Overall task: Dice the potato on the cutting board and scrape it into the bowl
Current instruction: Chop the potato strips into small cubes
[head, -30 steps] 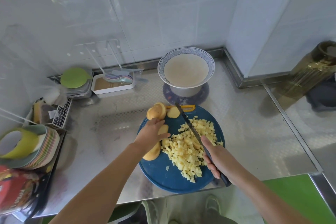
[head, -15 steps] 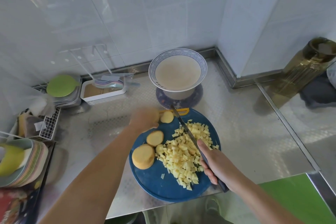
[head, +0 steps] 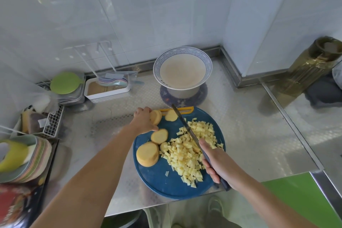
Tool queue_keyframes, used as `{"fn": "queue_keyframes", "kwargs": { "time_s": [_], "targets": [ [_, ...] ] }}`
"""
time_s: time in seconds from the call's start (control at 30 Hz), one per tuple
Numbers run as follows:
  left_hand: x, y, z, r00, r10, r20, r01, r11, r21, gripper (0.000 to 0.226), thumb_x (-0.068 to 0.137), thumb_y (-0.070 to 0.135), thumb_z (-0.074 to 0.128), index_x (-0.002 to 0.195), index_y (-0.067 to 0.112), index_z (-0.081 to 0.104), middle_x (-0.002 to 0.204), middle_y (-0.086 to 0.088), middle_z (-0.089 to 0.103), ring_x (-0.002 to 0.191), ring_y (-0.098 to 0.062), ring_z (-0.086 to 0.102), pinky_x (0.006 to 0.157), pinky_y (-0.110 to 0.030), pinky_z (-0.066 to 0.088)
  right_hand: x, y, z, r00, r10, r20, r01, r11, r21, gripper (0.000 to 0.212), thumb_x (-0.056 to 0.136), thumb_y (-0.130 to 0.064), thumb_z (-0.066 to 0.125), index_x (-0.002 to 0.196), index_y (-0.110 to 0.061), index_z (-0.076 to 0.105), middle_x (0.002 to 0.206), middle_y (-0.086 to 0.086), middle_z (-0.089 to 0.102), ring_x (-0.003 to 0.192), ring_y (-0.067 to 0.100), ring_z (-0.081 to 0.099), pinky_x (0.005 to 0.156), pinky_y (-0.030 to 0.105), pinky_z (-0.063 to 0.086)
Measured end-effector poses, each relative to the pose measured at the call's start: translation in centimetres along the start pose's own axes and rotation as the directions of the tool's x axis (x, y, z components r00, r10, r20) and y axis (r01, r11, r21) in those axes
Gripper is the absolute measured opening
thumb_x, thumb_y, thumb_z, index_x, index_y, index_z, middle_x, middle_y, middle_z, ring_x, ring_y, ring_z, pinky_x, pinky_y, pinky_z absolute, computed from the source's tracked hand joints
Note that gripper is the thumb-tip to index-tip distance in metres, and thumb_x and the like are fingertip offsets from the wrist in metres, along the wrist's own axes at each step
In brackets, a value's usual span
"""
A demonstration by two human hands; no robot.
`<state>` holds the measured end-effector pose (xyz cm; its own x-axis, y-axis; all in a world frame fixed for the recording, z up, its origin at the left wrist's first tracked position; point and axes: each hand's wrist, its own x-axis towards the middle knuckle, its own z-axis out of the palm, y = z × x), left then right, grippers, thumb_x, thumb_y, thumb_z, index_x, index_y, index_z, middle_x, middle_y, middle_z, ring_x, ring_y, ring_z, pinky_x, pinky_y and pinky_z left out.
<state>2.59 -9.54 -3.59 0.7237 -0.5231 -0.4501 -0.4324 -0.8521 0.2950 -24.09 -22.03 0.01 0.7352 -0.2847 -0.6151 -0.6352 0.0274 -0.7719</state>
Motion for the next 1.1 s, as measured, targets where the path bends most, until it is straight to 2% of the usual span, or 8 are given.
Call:
{"fn": "queue_keyframes", "kwargs": {
  "time_s": [0.2, 0.3, 0.47, 0.67, 0.77, 0.97, 1.1],
  "targets": [
    [-0.8, -0.3, -0.8, 0.996, 0.088, -0.007, -0.087, 0.994, 0.065, 0.077, 0.076, 0.025, 0.074, 0.142, 0.014, 0.035, 0.128, -0.011, 0.042, 0.115, -0.027, 0.046, 0.085, -0.027, 0.039, -0.2, -0.1, 0.4, 1.000, 0.004, 0.009, -0.004, 1.000, 0.008, 0.070, 0.092, -0.070, 0.033, 0.052, -0.014, 0.040, 0.043, 0.005, 0.038, 0.033, 0.015, 0.034, 0.042, 0.021, 0.035],
    [-1.5, -0.8, -0.5, 0.990, 0.141, 0.020, -0.143, 0.981, 0.133, 0.080, 0.075, 0.021, 0.073, 0.143, 0.015, 0.032, 0.133, -0.010, 0.037, 0.119, -0.028, 0.042, 0.093, -0.031, 0.040, -0.2, -0.1, 0.8, 1.000, 0.011, 0.021, -0.012, 1.000, 0.017, 0.070, 0.091, -0.071, 0.033, 0.053, -0.013, 0.041, 0.044, 0.006, 0.039, 0.032, 0.015, 0.035, 0.040, 0.021, 0.034],
    [-2.7, -1.8, 0.0, 0.975, 0.204, 0.084, -0.219, 0.943, 0.251, 0.082, 0.074, 0.019, 0.075, 0.142, 0.015, 0.031, 0.140, -0.009, 0.033, 0.129, -0.028, 0.032, 0.105, -0.032, 0.029, -0.3, 0.1, 0.9, 0.999, 0.017, 0.027, -0.018, 1.000, 0.026, 0.068, 0.092, -0.069, 0.034, 0.055, -0.013, 0.042, 0.044, 0.005, 0.040, 0.033, 0.015, 0.035, 0.040, 0.023, 0.032],
    [-2.6, -2.4, -1.0, 0.970, 0.192, 0.152, -0.216, 0.963, 0.162, 0.100, 0.070, 0.025, 0.081, 0.149, 0.030, 0.020, 0.135, -0.008, 0.038, 0.125, -0.028, 0.040, 0.102, -0.038, 0.039, -0.2, 0.0, 0.8, 1.000, 0.017, 0.022, -0.017, 1.000, 0.023, 0.068, 0.093, -0.069, 0.033, 0.054, -0.013, 0.041, 0.044, 0.005, 0.039, 0.033, 0.015, 0.035, 0.040, 0.022, 0.033],
    [-2.4, -2.1, -1.5, 0.966, 0.190, 0.173, -0.219, 0.962, 0.162, 0.102, 0.069, 0.027, 0.083, 0.150, 0.029, 0.020, 0.133, -0.007, 0.038, 0.121, -0.027, 0.044, 0.099, -0.034, 0.040, -0.1, 0.0, 1.0, 0.999, 0.022, 0.027, -0.022, 0.999, 0.026, 0.068, 0.093, -0.068, 0.033, 0.054, -0.014, 0.042, 0.045, 0.005, 0.040, 0.033, 0.015, 0.036, 0.040, 0.023, 0.033],
    [-2.1, -1.6, -1.4, 0.975, 0.184, 0.122, -0.206, 0.956, 0.210, 0.101, 0.063, 0.029, 0.087, 0.145, 0.028, 0.029, 0.131, -0.008, 0.038, 0.115, -0.029, 0.049, 0.091, -0.036, 0.044, 0.1, 0.0, 1.2, 0.999, 0.041, 0.032, -0.041, 0.999, 0.029, 0.068, 0.093, -0.067, 0.034, 0.051, -0.013, 0.042, 0.044, 0.005, 0.042, 0.033, 0.014, 0.038, 0.038, 0.020, 0.034],
    [-2.1, -1.9, -1.4, 0.976, 0.187, 0.111, -0.201, 0.971, 0.132, 0.101, 0.063, 0.034, 0.087, 0.146, 0.026, 0.030, 0.133, -0.008, 0.040, 0.120, -0.029, 0.047, 0.097, -0.034, 0.040, 0.1, -0.1, 1.2, 0.999, 0.045, 0.026, -0.046, 0.998, 0.039, 0.067, 0.094, -0.066, 0.034, 0.051, -0.014, 0.042, 0.043, 0.003, 0.043, 0.031, 0.013, 0.039, 0.038, 0.021, 0.033]
  ]
}}
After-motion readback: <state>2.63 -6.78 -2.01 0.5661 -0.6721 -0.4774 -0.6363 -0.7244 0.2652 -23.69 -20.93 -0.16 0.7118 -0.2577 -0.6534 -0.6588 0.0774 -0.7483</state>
